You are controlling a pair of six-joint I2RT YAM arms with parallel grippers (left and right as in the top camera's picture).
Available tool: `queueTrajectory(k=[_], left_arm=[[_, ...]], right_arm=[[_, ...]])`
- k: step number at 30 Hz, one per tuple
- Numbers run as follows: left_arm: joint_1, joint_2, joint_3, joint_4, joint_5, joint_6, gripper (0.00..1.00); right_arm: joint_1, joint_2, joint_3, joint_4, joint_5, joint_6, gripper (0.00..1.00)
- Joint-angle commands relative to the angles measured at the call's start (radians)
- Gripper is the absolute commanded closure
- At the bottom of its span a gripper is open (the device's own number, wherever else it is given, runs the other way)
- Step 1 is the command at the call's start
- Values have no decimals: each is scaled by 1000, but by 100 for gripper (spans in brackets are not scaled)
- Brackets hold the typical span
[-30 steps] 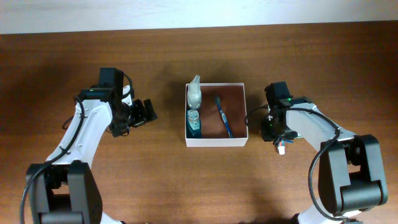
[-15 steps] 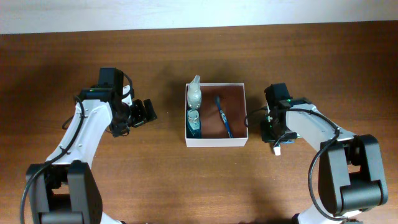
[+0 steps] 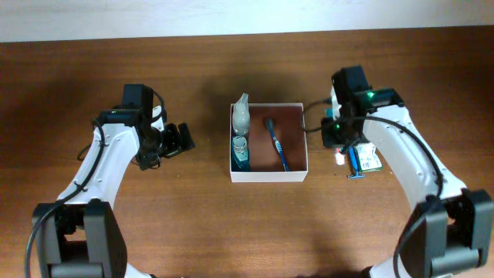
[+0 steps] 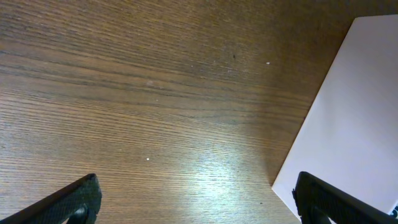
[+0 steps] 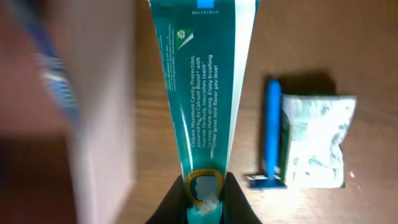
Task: Pack container
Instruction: 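Carry the toothpaste tube left and lower it into the box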
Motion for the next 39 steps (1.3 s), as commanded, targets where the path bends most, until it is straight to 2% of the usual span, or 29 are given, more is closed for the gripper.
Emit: queueTrajectory(k=[1, 10, 14, 20, 39], left_arm=[[3, 12, 8, -1, -3, 5, 1], [3, 12, 8, -1, -3, 5, 1], [3, 12, 8, -1, -3, 5, 1], [3, 12, 8, -1, -3, 5, 1], [3, 12, 8, -1, -3, 5, 1]], right_arm=[[71, -30, 54, -2, -68, 76, 89], [237, -22, 53, 94, -67, 176, 89], [284, -10, 43, 133, -63, 264, 89], [298, 29, 7, 183, -57, 314, 89], [303, 179, 7, 229, -58, 314, 89]])
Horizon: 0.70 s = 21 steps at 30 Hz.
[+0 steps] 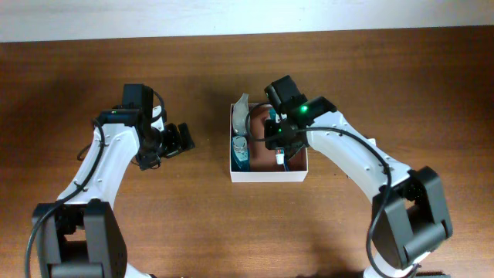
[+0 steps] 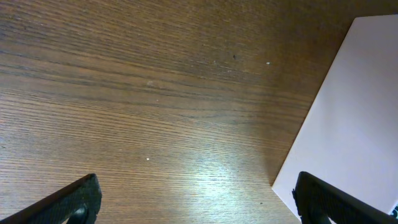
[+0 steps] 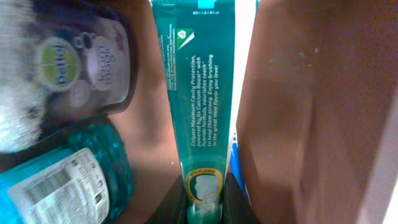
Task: Pack container
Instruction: 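Carry the toothpaste tube left and lower it into the box, then release the toothpaste and move the right gripper over the second blue item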
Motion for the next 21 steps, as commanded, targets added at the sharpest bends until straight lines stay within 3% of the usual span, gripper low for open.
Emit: queueTrajectory(k=[1, 5, 8, 16, 21], left_arm=[[3, 12, 8, -1, -3, 5, 1], [3, 12, 8, -1, -3, 5, 1], [3, 12, 8, -1, -3, 5, 1], [3, 12, 8, -1, -3, 5, 1], [3, 12, 8, -1, -3, 5, 0]], right_arm=[[11, 39, -11, 13, 4, 9, 89], [11, 54, -11, 16, 4, 8, 88], [11, 54, -11, 17, 5, 8, 70], [9, 1, 45, -13, 2, -50, 65], [-23, -82, 156, -157, 63, -91, 64]])
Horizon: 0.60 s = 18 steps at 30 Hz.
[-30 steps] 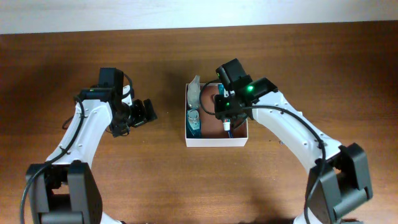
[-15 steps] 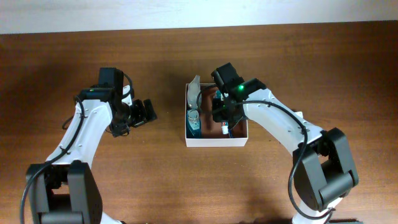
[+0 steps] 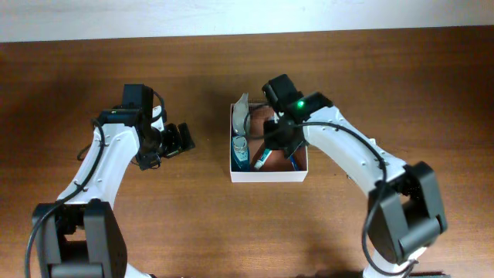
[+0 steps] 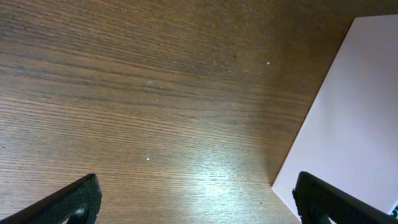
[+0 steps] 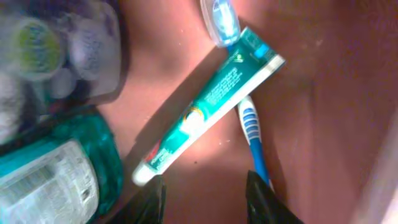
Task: Pack container
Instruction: 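Release the toothpaste and move the right gripper over the second blue item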
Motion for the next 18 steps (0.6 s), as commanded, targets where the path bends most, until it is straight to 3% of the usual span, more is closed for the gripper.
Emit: queueTrajectory(k=[1, 9, 18], left_arm=[[3, 12, 8, -1, -3, 5, 1], [3, 12, 8, -1, -3, 5, 1], [3, 12, 8, -1, -3, 5, 1]], right_arm=[[-34, -118, 101, -93, 74, -49, 64], [-169, -182, 118, -287, 178, -80, 64], [-293, -180, 9, -285, 178, -128, 64]])
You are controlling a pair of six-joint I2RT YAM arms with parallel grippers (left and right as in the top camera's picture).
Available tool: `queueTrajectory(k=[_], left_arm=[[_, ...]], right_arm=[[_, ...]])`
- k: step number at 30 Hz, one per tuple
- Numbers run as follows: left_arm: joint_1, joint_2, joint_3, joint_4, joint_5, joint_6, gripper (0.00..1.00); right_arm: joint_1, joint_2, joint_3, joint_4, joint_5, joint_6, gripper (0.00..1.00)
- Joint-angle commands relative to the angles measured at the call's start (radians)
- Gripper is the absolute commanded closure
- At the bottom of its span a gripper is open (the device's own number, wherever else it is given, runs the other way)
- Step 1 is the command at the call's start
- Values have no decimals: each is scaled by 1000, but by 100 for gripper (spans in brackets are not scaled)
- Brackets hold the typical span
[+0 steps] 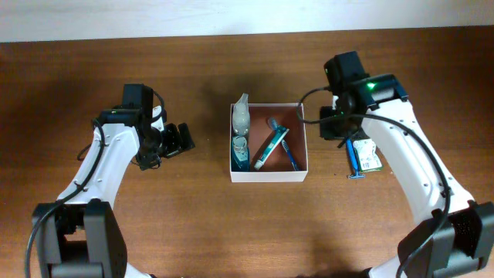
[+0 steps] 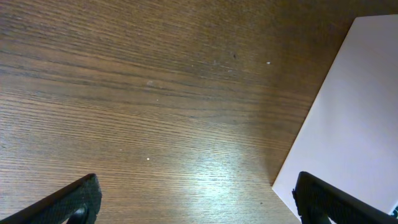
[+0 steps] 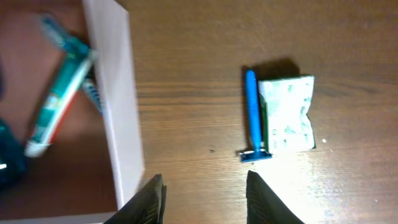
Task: Pack container
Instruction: 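Release the toothpaste and move the right gripper over the second blue item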
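Observation:
The white container [image 1: 301,154] sits mid-table, holding a grey pouch [image 1: 241,116], a teal bottle [image 1: 241,150], a teal toothpaste tube [image 1: 269,149] and a blue toothbrush [image 1: 292,158]. The tube [image 3: 59,93] lies diagonally inside. A blue razor [image 3: 252,115] and a white-green sachet [image 3: 286,114] lie on the wood right of the container's wall [image 3: 118,112]. My right gripper [image 3: 205,202] hangs open and empty above the table between the container and razor. My left gripper [image 2: 196,199] stands open over bare wood left of the container [image 2: 348,124].
The razor [image 1: 352,158] and sachet [image 1: 368,157] rest close under my right arm [image 1: 386,131]. Dark wooden tabletop [image 1: 193,224] surrounds the container; its far edge meets a pale wall.
My right gripper has moved from inside the container, over the toothpaste, to the right, now above the table by the razor and sachet. It stays open. The left arm is unchanged.
My right gripper held the toothpaste tube over the table beside the razor, then held it inside the container. Then it was open with the tube lying in the container across the toothbrush. Now it is back outside to the right, empty.

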Motion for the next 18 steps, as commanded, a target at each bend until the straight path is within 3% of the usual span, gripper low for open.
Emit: queueTrajectory(k=[1, 18], left_arm=[[3, 12, 8, 0, -3, 5, 1], [3, 12, 8, 0, -3, 5, 1]], right_arm=[[-54, 2, -60, 18, 22, -18, 64], [-178, 3, -418, 351, -42, -154, 60]])
